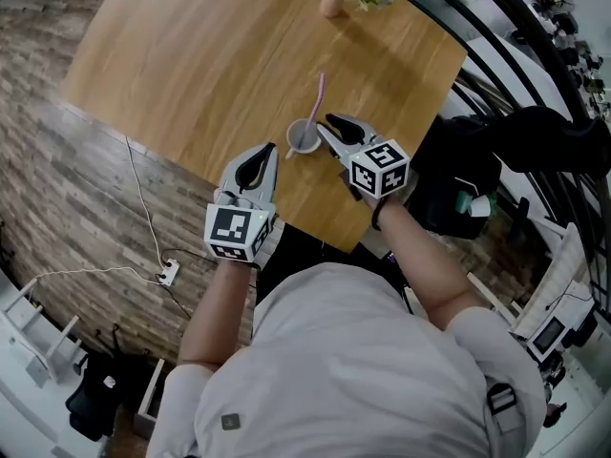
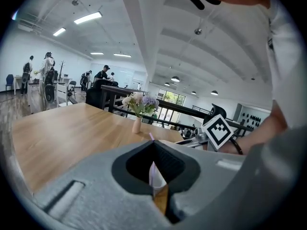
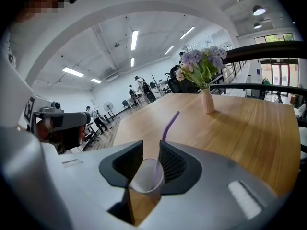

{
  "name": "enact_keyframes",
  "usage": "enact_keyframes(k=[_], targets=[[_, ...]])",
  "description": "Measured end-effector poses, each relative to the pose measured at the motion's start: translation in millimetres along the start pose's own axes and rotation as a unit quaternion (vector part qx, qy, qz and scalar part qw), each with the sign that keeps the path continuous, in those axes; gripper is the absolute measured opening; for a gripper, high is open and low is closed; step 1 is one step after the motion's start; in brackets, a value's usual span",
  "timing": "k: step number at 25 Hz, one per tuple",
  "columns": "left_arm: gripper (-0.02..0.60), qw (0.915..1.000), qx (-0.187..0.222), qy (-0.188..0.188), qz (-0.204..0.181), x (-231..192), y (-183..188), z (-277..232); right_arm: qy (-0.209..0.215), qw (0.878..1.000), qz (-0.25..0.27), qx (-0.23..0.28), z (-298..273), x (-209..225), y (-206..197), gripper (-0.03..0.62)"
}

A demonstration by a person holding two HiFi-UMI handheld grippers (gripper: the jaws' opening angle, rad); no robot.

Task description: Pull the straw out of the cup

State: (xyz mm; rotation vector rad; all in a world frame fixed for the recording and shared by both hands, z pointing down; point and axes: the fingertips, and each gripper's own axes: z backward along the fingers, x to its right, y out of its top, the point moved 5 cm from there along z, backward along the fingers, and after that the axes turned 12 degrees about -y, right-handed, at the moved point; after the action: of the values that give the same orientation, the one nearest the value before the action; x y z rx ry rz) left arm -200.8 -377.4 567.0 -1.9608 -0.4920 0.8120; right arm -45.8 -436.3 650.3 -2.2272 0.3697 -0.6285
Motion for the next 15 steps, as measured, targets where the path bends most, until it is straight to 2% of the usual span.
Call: enact_keyframes(k=[10,15], targets=[[0.005,0.9998,-0.010,0.002,0.014,-23,-10,-2,-0.017,0.999,-0.019,-0.025,-42,11,-10,0.113],[0.005,0.9998,-0.011,0.003,0.016,-24,-11,-4,-0.006,1.000,-0.017,-0.025,-45,11,-10,0.054]])
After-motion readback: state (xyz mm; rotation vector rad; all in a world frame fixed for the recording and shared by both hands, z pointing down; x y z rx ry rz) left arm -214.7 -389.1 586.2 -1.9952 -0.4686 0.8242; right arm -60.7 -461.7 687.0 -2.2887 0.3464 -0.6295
